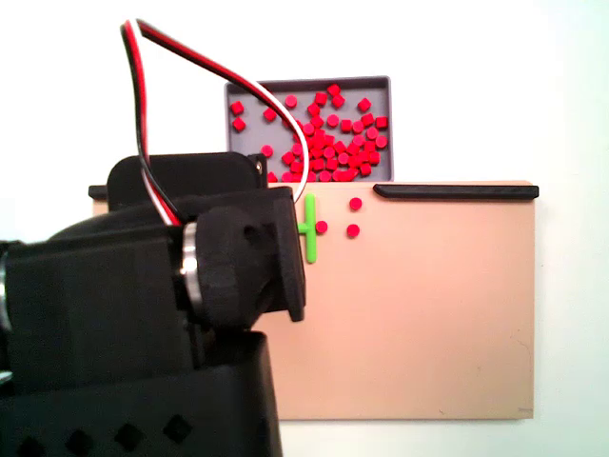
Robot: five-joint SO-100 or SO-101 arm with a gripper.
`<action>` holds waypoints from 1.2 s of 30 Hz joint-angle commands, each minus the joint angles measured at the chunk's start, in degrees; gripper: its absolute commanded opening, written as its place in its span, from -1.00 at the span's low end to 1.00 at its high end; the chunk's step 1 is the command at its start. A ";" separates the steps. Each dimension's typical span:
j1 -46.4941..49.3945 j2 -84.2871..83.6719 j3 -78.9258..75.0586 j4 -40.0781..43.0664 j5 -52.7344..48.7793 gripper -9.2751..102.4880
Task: Gather the left side granules
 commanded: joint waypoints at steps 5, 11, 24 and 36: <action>-1.93 2.11 0.09 1.93 0.97 -0.84; -5.19 5.19 0.09 2.02 4.13 -0.84; -14.41 20.30 3.25 11.16 2.37 -0.84; -10.46 51.68 35.42 10.81 -46.23 -0.84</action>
